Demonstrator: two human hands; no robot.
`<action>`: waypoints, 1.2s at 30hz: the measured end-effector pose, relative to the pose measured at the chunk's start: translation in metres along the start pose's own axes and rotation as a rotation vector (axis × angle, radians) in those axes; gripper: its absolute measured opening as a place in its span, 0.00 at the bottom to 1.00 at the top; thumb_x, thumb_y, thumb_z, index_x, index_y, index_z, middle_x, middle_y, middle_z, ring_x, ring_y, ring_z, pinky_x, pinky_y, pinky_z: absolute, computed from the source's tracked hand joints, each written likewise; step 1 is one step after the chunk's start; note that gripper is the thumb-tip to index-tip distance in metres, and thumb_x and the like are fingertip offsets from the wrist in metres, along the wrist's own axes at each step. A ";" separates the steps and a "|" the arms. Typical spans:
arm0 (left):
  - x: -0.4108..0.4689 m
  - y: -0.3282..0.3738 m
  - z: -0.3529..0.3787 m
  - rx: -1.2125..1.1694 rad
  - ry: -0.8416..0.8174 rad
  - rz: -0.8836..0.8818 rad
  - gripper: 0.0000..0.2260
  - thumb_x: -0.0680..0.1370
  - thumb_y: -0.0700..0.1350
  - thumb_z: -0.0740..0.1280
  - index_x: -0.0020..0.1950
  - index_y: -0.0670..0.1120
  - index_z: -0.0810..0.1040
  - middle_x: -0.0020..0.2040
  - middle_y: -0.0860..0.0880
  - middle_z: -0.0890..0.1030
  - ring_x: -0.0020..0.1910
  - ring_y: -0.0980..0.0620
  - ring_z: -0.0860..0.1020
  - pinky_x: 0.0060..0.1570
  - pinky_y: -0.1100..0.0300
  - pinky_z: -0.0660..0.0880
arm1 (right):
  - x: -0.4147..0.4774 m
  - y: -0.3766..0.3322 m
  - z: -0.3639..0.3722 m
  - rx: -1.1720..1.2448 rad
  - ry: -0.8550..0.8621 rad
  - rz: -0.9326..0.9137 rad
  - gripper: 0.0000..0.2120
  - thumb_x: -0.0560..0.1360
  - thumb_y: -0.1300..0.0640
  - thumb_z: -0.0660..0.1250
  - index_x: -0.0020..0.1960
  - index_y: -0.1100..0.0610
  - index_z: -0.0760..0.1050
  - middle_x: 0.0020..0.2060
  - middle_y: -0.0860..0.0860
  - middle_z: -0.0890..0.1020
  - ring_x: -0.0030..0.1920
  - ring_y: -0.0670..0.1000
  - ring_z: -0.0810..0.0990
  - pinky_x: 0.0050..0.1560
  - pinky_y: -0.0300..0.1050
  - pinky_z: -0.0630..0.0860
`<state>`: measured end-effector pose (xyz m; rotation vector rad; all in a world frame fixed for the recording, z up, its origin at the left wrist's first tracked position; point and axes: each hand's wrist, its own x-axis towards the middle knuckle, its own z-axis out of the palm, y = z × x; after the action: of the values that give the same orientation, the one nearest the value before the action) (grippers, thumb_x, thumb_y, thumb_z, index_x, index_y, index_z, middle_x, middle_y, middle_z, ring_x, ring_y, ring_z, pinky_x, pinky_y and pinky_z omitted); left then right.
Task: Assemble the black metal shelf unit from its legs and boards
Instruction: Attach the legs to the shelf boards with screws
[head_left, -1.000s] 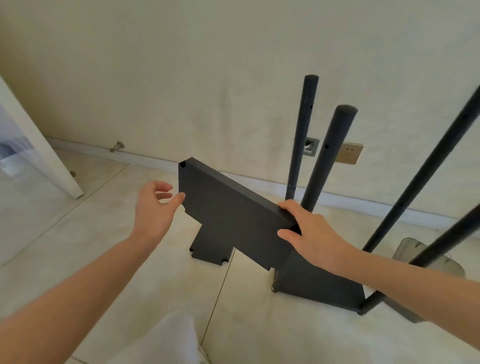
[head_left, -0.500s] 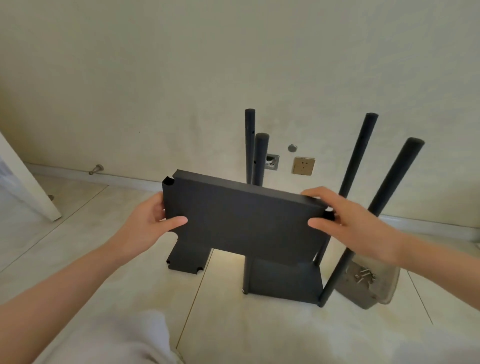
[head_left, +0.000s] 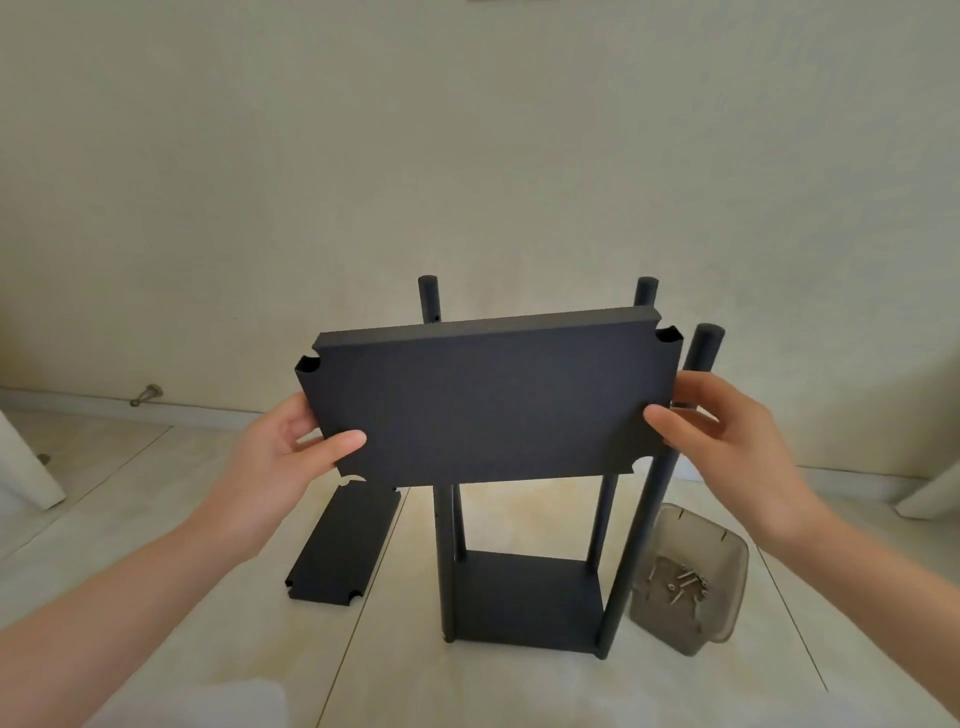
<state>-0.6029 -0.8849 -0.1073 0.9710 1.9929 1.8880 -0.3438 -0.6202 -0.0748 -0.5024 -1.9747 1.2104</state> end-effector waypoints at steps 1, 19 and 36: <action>0.002 0.005 0.004 -0.019 0.001 -0.006 0.17 0.77 0.38 0.72 0.60 0.58 0.81 0.59 0.54 0.84 0.59 0.54 0.82 0.57 0.52 0.76 | 0.001 0.000 -0.004 -0.001 0.012 -0.015 0.14 0.78 0.59 0.68 0.54 0.39 0.75 0.47 0.35 0.83 0.47 0.37 0.82 0.41 0.25 0.74; 0.108 0.098 0.062 -0.292 0.152 -0.050 0.17 0.77 0.43 0.73 0.65 0.48 0.79 0.54 0.52 0.86 0.51 0.54 0.85 0.46 0.57 0.80 | 0.122 -0.031 -0.046 0.069 0.088 0.049 0.10 0.80 0.59 0.62 0.45 0.56 0.81 0.33 0.44 0.79 0.33 0.44 0.76 0.41 0.40 0.80; 0.139 0.081 0.078 -0.414 0.052 -0.270 0.08 0.79 0.40 0.69 0.58 0.45 0.83 0.48 0.50 0.87 0.43 0.53 0.84 0.36 0.60 0.81 | 0.153 0.001 -0.051 0.169 0.042 0.300 0.08 0.81 0.59 0.63 0.49 0.61 0.80 0.47 0.54 0.81 0.41 0.53 0.78 0.42 0.49 0.77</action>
<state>-0.6377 -0.7436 -0.0036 0.5181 1.5662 2.0628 -0.4027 -0.4886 -0.0013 -0.7496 -1.7851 1.5222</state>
